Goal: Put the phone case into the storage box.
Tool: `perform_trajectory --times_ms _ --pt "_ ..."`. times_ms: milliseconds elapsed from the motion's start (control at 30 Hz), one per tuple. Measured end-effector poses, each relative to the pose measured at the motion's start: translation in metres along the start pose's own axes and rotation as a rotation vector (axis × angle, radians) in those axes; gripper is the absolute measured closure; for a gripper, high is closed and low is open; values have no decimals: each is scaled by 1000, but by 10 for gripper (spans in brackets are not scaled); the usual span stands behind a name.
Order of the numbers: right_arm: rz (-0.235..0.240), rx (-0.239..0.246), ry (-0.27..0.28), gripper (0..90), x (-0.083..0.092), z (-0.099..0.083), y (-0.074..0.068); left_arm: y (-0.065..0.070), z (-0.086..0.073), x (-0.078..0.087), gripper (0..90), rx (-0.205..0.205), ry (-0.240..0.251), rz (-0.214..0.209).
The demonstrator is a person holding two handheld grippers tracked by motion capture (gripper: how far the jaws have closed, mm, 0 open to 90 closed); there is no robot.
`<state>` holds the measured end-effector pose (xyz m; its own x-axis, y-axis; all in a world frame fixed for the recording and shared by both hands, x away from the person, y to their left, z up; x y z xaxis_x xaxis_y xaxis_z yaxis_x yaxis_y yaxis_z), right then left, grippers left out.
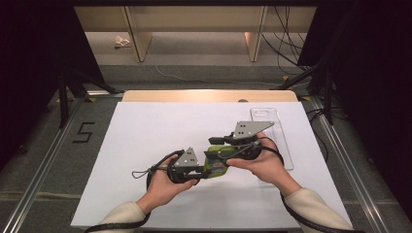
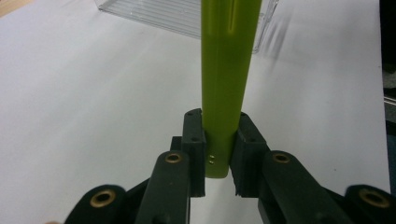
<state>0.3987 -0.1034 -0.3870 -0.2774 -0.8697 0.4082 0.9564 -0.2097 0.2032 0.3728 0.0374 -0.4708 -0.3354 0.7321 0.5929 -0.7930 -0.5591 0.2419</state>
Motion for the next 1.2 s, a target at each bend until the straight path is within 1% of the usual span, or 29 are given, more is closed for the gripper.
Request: perform_trajectory --times_ms 33,100,133,167,200,233,267,300,367,400,533,600,633,767,867,900,933,1000,1067,1100,1200 --pt "-14 1 -2 386 0 0 1 0 0 0 778 3 -1 4" --pt "-42 -6 12 288 -1 0 2 0 0 0 778 8 3 9" --pt "-42 -6 12 288 -1 0 2 0 0 0 778 8 3 9" --pt "-60 -10 21 229 -1 0 3 -1 0 1 778 8 0 20" --pt "-68 -15 26 204 0 0 3 -1 0 1 778 8 0 20" --pt "-76 -21 32 182 0 0 4 -1 1 1 777 19 10 29" --pt "-76 -21 32 182 0 0 4 -1 1 1 778 19 10 29" --pt "-89 -32 40 158 0 -1 4 -2 1 2 777 26 9 34" --pt "-105 -42 51 146 1 -1 5 -2 1 2 777 31 12 36" --pt "-108 -46 54 135 1 -1 5 -4 1 2 777 41 13 45" --pt "-118 -63 66 101 1 -2 5 -6 1 2 777 49 12 57" --pt "-129 -63 64 58 1 -3 6 -7 0 3 777 61 15 62" --pt "-140 -71 66 17 2 -4 6 -8 0 3 777 67 15 70" --pt "-162 -83 65 5 1 -6 6 -10 0 3 776 78 16 82" --pt "-168 -85 68 4 1 -7 5 -11 0 4 776 84 16 89" --pt "-182 -86 70 4 1 -8 5 -11 0 4 777 88 22 92" --pt "-182 -86 70 4 1 -8 5 -11 1 4 777 93 21 92" --pt "-199 -83 70 3 1 -9 6 -12 0 4 776 100 20 93" --pt "-207 -86 72 3 2 -9 6 -12 0 4 776 101 20 98" --pt "-204 -97 79 4 3 -8 7 -13 0 4 776 103 22 99" --pt "-202 -107 78 4 3 -9 7 -13 1 5 776 105 24 104"
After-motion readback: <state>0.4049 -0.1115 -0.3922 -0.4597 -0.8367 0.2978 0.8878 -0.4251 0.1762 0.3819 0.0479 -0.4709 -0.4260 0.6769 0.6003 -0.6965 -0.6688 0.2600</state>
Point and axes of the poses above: each handheld gripper's, and its own axes: x roughly backward along the jaws, z roughly out of its top, y roughly to its right, the point moved 5 cm from there along -x, roughly forward along the jaws, and after that the axes turned 15 degrees about x, right-handed, at the moved point
